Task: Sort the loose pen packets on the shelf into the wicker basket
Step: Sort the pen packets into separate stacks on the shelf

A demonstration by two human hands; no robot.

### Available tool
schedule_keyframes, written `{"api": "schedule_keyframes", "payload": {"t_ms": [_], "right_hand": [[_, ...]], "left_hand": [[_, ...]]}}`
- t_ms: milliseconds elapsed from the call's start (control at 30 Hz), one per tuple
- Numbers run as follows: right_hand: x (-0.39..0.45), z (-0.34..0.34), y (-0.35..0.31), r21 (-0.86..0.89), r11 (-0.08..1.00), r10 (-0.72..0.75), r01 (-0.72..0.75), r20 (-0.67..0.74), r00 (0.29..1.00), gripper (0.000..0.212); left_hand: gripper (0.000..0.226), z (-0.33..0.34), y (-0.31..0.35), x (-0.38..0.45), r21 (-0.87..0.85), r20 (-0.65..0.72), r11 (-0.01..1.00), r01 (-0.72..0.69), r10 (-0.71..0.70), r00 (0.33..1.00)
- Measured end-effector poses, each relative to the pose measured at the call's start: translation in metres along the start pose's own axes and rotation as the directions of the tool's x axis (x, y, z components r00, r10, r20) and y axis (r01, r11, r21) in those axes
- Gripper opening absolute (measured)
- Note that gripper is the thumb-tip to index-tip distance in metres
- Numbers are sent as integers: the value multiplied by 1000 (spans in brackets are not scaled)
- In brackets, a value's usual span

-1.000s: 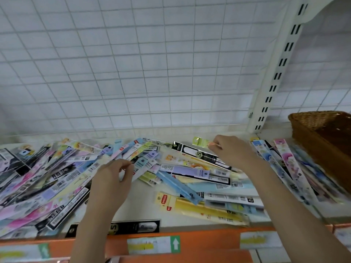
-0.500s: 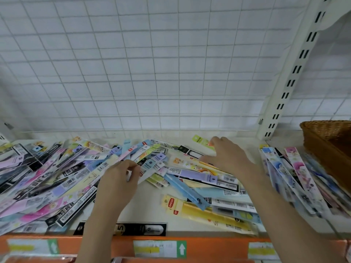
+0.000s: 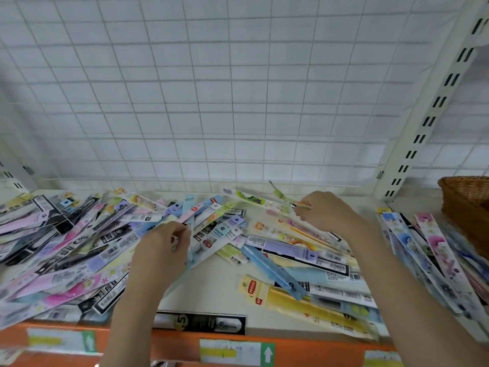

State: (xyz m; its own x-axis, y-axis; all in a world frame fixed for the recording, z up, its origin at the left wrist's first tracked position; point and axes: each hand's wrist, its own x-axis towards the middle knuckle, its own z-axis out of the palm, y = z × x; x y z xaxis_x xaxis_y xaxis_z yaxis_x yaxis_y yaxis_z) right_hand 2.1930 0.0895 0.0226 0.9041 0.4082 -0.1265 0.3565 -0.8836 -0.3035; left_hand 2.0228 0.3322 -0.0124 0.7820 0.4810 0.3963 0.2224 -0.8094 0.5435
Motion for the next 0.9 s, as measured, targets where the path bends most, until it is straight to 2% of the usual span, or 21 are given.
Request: {"api": "schedule_keyframes", "payload": {"t_ms": [200, 400, 600, 800, 900], "right_hand": [[-5, -11, 16, 125, 991, 46, -46, 8, 999, 27], [-22, -9, 20, 107, 993, 51, -50, -3, 999, 22], [-24, 5, 27, 109, 994, 12, -9, -31, 999, 28], [-20, 5, 23, 87, 996, 0, 4, -44, 999, 21], [-18, 10, 17, 40, 999, 1, 1, -50, 999, 37]], "left_hand": [[13, 7, -1, -1, 2, 6, 1000, -19, 19, 1000], [9, 15, 12, -5, -20, 20, 998, -66, 66, 998], [8, 19, 15, -5, -24, 15, 996, -81, 81, 997], [12, 13, 11, -5, -29, -14, 998, -47, 47, 999], [13, 5, 7, -4, -11, -33, 1000, -24, 24, 999]]}}
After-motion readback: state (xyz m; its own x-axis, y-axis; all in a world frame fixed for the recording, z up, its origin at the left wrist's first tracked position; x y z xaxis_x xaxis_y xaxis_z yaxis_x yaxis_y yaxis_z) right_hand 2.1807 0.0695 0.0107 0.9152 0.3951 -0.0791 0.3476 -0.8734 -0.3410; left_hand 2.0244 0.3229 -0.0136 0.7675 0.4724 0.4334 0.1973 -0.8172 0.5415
